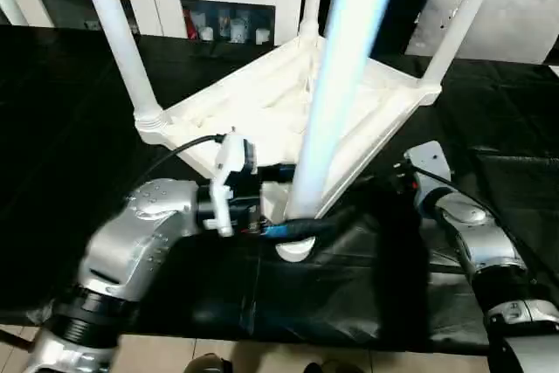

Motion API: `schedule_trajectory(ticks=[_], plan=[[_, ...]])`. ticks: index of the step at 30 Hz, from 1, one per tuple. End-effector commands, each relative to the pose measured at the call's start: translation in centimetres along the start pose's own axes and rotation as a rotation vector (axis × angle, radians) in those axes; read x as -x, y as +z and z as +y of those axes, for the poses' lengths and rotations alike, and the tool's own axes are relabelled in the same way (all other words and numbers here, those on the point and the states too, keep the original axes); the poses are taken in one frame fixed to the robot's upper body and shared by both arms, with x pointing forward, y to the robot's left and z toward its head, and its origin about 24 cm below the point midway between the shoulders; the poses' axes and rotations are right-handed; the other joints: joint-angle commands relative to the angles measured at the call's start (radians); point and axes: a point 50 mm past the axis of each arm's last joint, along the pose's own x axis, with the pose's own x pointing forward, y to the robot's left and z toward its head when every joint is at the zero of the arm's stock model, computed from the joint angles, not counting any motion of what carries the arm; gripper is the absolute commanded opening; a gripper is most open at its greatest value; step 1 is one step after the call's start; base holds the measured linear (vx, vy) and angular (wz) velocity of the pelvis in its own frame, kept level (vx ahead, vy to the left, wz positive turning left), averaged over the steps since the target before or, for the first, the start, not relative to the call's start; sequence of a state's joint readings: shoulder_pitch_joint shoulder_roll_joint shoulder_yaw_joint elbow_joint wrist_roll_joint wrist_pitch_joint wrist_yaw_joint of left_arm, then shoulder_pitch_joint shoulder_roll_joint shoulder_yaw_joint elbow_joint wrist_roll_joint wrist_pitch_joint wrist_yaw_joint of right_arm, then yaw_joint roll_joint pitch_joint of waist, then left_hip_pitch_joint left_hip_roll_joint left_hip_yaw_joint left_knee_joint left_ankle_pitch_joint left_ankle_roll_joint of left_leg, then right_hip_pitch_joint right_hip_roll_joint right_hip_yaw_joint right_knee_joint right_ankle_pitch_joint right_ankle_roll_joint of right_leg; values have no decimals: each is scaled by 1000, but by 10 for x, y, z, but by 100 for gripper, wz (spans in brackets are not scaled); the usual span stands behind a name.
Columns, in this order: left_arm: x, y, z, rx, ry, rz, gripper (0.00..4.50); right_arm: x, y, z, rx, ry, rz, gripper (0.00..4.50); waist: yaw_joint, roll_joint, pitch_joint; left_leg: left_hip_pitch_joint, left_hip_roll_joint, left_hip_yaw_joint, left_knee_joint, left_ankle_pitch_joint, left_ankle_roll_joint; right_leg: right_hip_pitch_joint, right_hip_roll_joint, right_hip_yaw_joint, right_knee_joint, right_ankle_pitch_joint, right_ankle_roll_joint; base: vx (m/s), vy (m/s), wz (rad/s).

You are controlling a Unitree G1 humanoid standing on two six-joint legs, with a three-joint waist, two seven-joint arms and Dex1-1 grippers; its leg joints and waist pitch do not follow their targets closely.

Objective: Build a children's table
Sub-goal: Rotate table base

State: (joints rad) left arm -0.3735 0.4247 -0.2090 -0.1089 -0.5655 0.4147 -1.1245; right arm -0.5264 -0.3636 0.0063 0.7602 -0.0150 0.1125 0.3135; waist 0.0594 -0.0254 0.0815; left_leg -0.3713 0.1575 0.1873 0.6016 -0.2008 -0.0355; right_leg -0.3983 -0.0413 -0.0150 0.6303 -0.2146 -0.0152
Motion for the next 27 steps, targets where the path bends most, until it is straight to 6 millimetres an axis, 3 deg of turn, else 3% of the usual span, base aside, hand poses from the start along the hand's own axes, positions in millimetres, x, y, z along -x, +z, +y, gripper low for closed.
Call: schedule_trajectory(ticks=[1,4,10,16,21,27], plan=[[-4,4,-9,11,-91,-9,446,2,-9,-10,4,-40,46,450,3,-2,-61,14,62,-19,-64,-75,37,52,-88,45,-63,-7,-266,0,0,0],[-3,7,-11,18,-114,-16,446,3,-16,-13,6,-64,78,450,2,0,-62,15,62,-19,-63,-70,38,52,-88,44,-61,8,-272,0,0,0],[-4,8,-13,15,-117,-20,446,2,-22,-13,9,-66,109,450,3,1,-57,17,63,-19,-67,-123,18,49,-88,45,-71,-72,-259,0,0,0],[-11,12,-18,19,-118,-57,446,-9,-11,17,20,54,44,450,3,3,-62,13,65,-21,-67,-111,14,54,-92,46,-66,-43,-266,0,0,0],[-23,18,-29,29,-147,-122,446,-18,3,50,48,173,-9,450,-9,-4,-62,8,64,-20,-66,-100,29,56,-90,45,-66,-29,-270,0,0,0],[-27,22,-32,35,-158,-153,446,-20,5,56,69,184,-18,450,-21,-3,-63,7,64,-20,-64,-103,25,57,-87,45,-67,-40,-265,0,0,0]])
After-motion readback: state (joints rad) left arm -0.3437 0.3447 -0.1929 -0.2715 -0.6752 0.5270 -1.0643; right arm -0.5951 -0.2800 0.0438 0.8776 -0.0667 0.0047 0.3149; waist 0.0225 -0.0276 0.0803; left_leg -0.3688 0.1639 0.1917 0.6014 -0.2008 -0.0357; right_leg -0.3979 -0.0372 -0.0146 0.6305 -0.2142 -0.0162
